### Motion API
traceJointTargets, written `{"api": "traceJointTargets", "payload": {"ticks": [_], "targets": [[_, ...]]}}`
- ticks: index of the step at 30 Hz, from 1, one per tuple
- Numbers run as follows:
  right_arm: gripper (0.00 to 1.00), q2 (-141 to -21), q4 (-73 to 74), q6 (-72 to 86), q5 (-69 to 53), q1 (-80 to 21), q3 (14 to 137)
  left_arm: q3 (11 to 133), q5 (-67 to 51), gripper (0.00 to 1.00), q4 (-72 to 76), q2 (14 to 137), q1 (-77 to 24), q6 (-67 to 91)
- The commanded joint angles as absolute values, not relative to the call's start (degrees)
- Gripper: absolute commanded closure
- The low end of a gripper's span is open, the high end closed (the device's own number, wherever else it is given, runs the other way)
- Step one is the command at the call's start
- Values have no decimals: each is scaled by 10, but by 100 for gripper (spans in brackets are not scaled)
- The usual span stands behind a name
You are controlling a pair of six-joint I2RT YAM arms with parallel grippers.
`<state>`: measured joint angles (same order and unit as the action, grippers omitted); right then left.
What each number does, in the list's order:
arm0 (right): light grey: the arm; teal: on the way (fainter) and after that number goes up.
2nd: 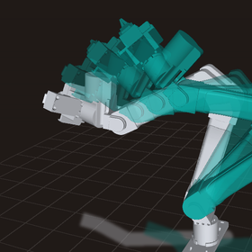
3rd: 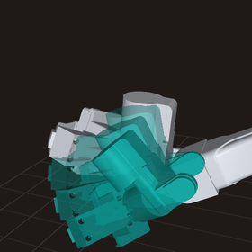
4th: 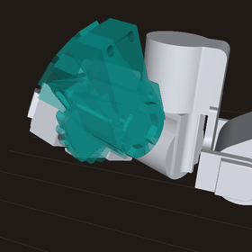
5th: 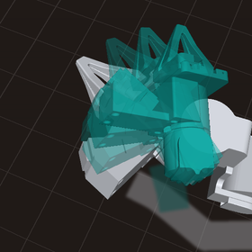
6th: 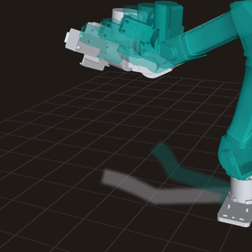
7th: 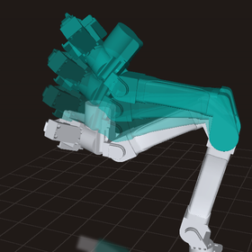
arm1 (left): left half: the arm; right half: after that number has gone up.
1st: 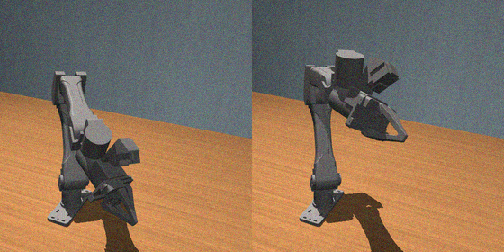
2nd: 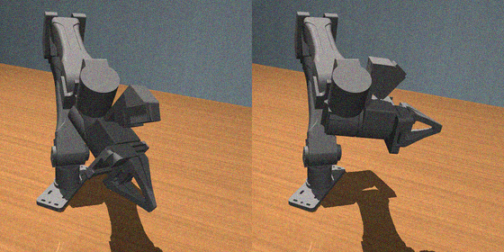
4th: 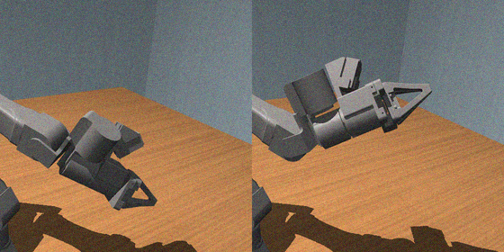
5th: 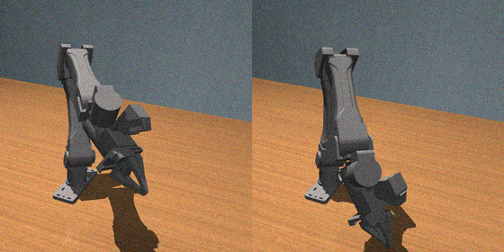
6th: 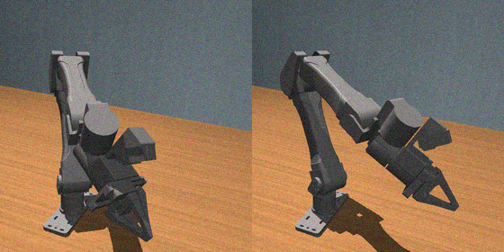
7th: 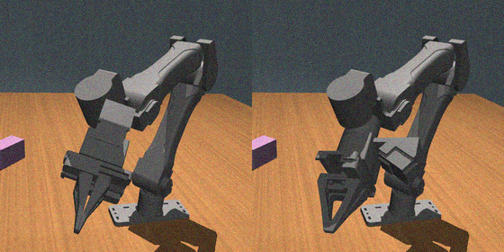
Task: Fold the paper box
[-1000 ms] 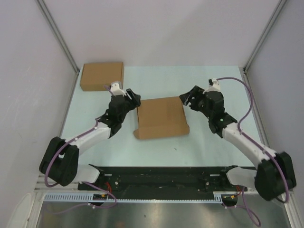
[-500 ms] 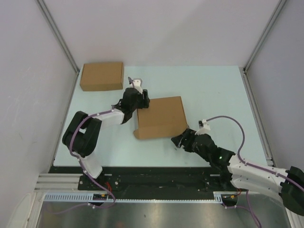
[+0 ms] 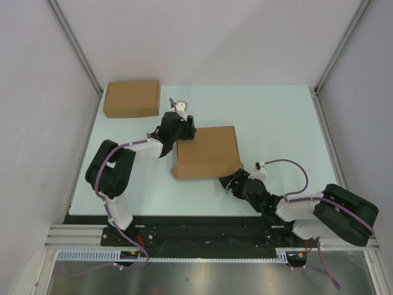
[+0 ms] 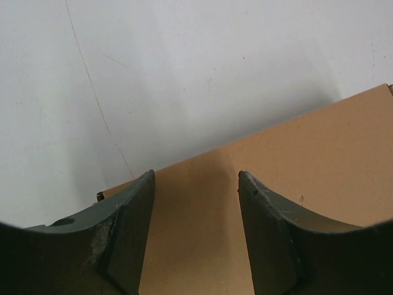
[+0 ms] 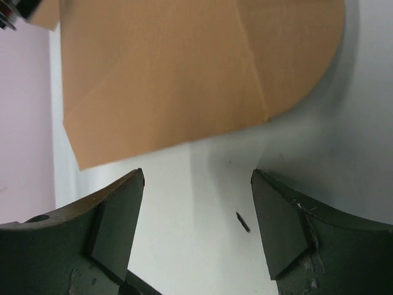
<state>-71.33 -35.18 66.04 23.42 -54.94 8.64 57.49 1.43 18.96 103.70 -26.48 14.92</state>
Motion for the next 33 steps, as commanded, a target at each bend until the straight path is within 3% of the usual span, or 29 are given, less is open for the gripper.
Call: {"api": "traceJointTargets", "payload": {"ticks": [1,7,11,16,20,25,33], "targets": [[24,-770,-519,679,268,-541,79,584,-15,39,156,1067,-268,138],[26,-830,-610,652,245,-541,96,585,-18,39,150,1073,-271,139],[27,-818,-598,640,254,-548,102,585,-19,39,149,1075,-271,141],[36,-797,-574,625,253,-540,113,595,-35,39,141,1085,-272,148],[35,-781,-546,606,238,-537,136,606,-61,39,126,1096,-272,151],[28,-711,-409,564,225,-546,179,620,-91,40,105,1115,-279,153],[24,-585,-181,452,263,-578,244,629,-107,40,97,1143,-288,164]]}}
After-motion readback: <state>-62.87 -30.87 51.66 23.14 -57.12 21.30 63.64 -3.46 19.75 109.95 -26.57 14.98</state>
